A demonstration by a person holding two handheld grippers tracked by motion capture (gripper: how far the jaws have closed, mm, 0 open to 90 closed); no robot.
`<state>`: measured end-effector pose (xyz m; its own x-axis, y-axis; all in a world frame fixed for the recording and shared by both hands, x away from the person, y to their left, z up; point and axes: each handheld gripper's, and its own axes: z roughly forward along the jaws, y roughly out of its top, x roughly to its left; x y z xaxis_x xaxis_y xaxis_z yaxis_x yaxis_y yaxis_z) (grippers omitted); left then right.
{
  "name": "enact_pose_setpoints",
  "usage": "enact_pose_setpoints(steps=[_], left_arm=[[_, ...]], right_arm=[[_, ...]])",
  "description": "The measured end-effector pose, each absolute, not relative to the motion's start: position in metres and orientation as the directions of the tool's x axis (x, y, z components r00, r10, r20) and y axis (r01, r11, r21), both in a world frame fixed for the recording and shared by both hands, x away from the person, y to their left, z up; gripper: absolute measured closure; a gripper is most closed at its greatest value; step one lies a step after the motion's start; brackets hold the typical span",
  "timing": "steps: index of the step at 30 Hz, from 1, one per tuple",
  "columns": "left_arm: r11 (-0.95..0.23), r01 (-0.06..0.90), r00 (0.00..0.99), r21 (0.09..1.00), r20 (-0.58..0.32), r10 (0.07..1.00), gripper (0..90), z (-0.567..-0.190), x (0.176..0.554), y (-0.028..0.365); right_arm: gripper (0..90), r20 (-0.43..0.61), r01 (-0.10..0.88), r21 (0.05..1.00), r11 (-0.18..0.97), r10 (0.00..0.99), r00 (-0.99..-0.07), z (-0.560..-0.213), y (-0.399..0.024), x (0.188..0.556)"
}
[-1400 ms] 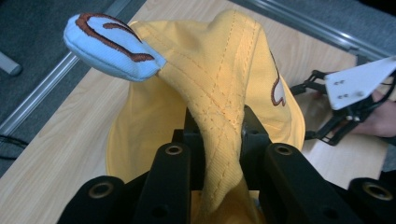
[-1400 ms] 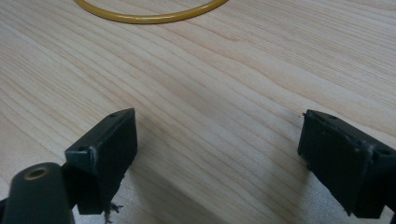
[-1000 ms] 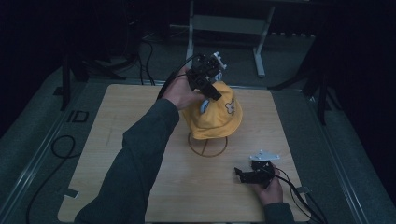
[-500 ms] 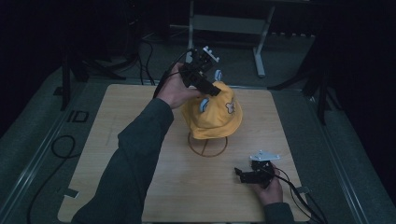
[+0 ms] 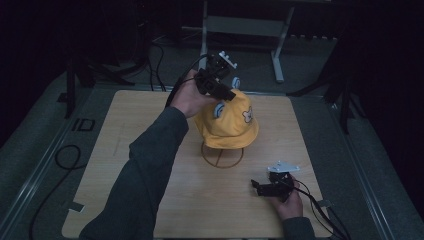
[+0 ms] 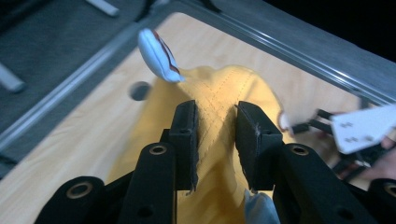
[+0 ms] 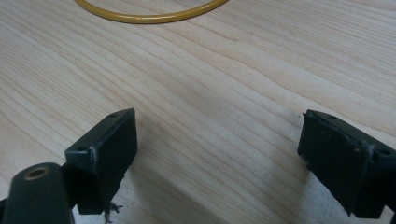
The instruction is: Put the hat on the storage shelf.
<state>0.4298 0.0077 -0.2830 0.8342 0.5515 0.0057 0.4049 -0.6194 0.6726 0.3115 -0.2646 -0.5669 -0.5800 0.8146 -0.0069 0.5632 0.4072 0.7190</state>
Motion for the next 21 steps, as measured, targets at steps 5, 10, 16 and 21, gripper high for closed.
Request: enact_pose_setpoints(steps=[5, 10, 16, 21], left_arm=[[-0.638, 0.422, 0.824, 0.644, 0.021, 0.566, 66.2, -0.285, 0.43, 0.008], [-0.593, 0.432, 0.802, 0.679, 0.011, 0.597, 46.0, -0.286, 0.431, 0.017], [-0.528, 0.441, 0.778, 0.726, -0.016, 0.628, 38.0, -0.281, 0.431, 0.033], [-0.514, 0.439, 0.762, 0.737, -0.002, 0.648, 37.3, -0.277, 0.429, 0.043]], right_arm=[[11.7, -0.008, 0.563, 0.719, 0.408, 0.814, -0.581, -0.567, -0.265, 0.311], [11.7, -0.007, 0.563, 0.719, 0.408, 0.814, -0.581, -0.567, -0.265, 0.311], [11.7, -0.007, 0.563, 0.719, 0.408, 0.814, -0.581, -0.567, -0.265, 0.311], [11.7, -0.007, 0.563, 0.719, 0.408, 0.814, -0.581, -0.567, -0.265, 0.311]])
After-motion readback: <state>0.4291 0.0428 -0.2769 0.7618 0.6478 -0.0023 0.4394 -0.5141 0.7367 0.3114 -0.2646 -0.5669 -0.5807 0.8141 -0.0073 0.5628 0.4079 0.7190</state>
